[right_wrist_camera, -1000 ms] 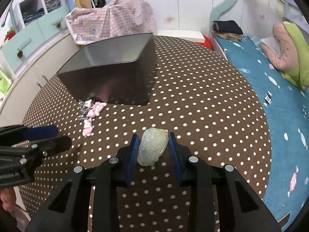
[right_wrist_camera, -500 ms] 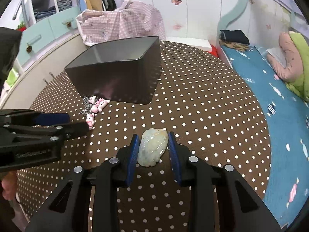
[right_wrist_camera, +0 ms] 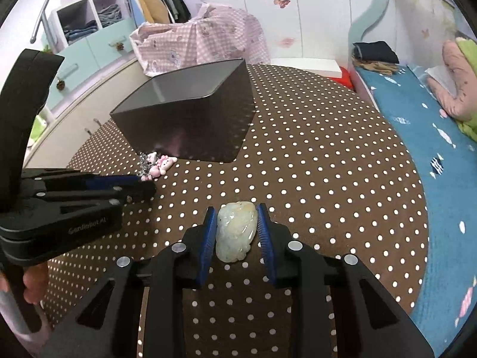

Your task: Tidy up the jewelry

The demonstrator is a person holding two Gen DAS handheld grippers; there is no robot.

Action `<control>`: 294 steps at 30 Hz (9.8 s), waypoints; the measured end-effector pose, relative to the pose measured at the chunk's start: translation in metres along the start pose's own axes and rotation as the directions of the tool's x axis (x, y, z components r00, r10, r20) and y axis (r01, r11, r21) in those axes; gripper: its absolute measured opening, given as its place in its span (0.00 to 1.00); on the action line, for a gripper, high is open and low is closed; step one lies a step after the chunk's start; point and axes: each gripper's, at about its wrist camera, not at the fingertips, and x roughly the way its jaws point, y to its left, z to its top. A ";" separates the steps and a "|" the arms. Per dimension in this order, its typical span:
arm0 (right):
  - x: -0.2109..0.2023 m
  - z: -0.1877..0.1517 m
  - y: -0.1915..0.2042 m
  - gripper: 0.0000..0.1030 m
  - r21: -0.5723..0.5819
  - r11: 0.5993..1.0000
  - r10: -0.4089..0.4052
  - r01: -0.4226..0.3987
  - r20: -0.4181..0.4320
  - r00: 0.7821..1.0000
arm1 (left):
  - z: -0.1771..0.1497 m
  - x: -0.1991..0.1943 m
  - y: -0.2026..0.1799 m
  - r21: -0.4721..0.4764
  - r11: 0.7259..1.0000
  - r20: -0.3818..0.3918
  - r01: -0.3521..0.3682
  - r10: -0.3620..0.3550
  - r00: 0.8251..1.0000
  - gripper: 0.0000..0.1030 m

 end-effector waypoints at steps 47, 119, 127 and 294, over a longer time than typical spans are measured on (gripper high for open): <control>-0.007 -0.001 0.027 0.28 0.005 0.993 -0.114 0.114 -0.038 0.993 | -0.035 -0.053 0.067 -0.060 0.982 0.084 0.181 -0.176 0.981 0.14; -0.048 0.087 0.063 0.57 -0.007 0.998 -0.067 0.069 0.126 0.990 | 0.014 -0.072 0.090 -0.073 0.993 0.168 0.089 -0.076 0.983 0.48; -0.050 0.064 0.066 0.57 -0.012 0.997 -0.069 0.071 0.093 0.993 | -0.011 -0.065 0.089 -0.086 0.993 0.127 0.086 -0.075 0.989 0.50; -0.027 0.031 0.041 0.17 0.210 0.953 0.214 -0.218 0.043 0.976 | -0.024 -0.083 0.112 -0.114 0.982 0.195 0.150 -0.126 0.973 0.11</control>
